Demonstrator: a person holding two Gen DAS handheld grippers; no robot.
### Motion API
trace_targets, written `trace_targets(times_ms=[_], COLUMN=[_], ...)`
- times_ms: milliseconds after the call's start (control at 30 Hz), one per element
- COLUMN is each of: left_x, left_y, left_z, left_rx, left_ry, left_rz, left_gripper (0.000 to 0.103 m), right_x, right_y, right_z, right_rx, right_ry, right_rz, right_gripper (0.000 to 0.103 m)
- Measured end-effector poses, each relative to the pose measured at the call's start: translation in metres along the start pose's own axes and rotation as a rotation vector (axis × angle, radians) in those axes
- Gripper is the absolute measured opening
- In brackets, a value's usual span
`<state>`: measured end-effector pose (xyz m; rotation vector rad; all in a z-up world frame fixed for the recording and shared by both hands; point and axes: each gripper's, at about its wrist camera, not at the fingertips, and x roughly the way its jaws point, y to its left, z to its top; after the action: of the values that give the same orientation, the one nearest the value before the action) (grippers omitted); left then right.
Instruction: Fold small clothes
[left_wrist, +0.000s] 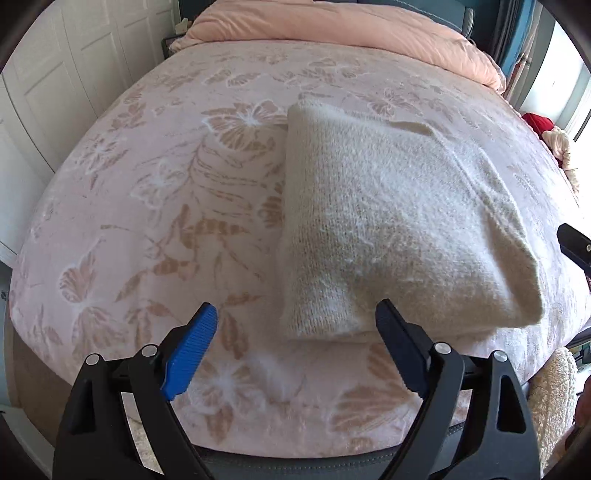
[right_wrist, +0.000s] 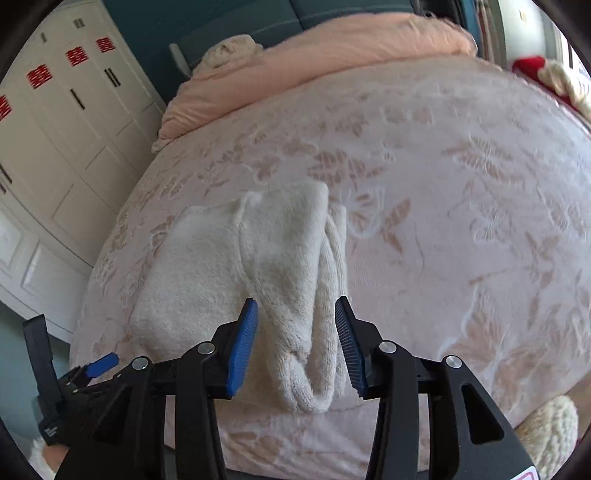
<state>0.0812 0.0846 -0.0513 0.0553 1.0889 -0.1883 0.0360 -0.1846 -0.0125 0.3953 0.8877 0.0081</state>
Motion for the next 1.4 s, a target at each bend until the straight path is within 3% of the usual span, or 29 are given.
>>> trace_targets(times_ms=[67, 167, 200, 333, 467, 633, 767, 933, 1400], left_x=[-0.007, -0.007, -0.007, -0.026, -0.04, -0.051, -0.056, -0.058, -0.072], left_y=[-0.003, -0.013, -0.017, -0.035, -0.046, -0.062, -0.075, -0.077, -0.086], left_z=[-0.003, -0.007, -0.008, -0.016, -0.021, -0.031, -0.041, -0.054, -0.074], left_rx=[0.002, 0.014, 0.02, 0.047, 0.048, 0.058, 0.106, 0.07, 0.036], left_ry=[0.0, 0.01, 0.02, -0.004, -0.036, -0.078, -0.105, -0.117, -0.161], left_rz=[0.014, 0.036, 0.041, 0.034, 0.047, 0.081, 0.117, 0.127, 0.138], left_gripper=[0.086, 0.086, 0.086, 0.086, 0.09, 0.091, 0.091, 0.091, 0.091], right_x=[0.012, 0.069, 0.078, 0.035, -0.009, -0.032, -0.034, -0.041, -0.052], right_y=[0.005, -0.003, -0.009, 0.002, 0.005, -0.006, -0.009, 0.004, 0.025], right_z=[-0.01, -0.038, -0.047, -0.037, -0.035, -0.061, -0.082, -0.098, -0.119], right_rx=[-0.041, -0.119, -0.103, -0.069, -0.055, 0.038, 0.065, 0.02, -0.056], right_ry=[0.053, 0.221, 0.228, 0.137, 0.075, 0.073, 0.07, 0.031, 0.011], right_rz=[0.006, -0.108, -0.111, -0.058, -0.06, -0.118, -0.19, -0.248, -0.243], right_gripper=[0.028, 0.016, 0.016, 0.015, 0.016, 0.022, 0.042, 0.058, 0.064])
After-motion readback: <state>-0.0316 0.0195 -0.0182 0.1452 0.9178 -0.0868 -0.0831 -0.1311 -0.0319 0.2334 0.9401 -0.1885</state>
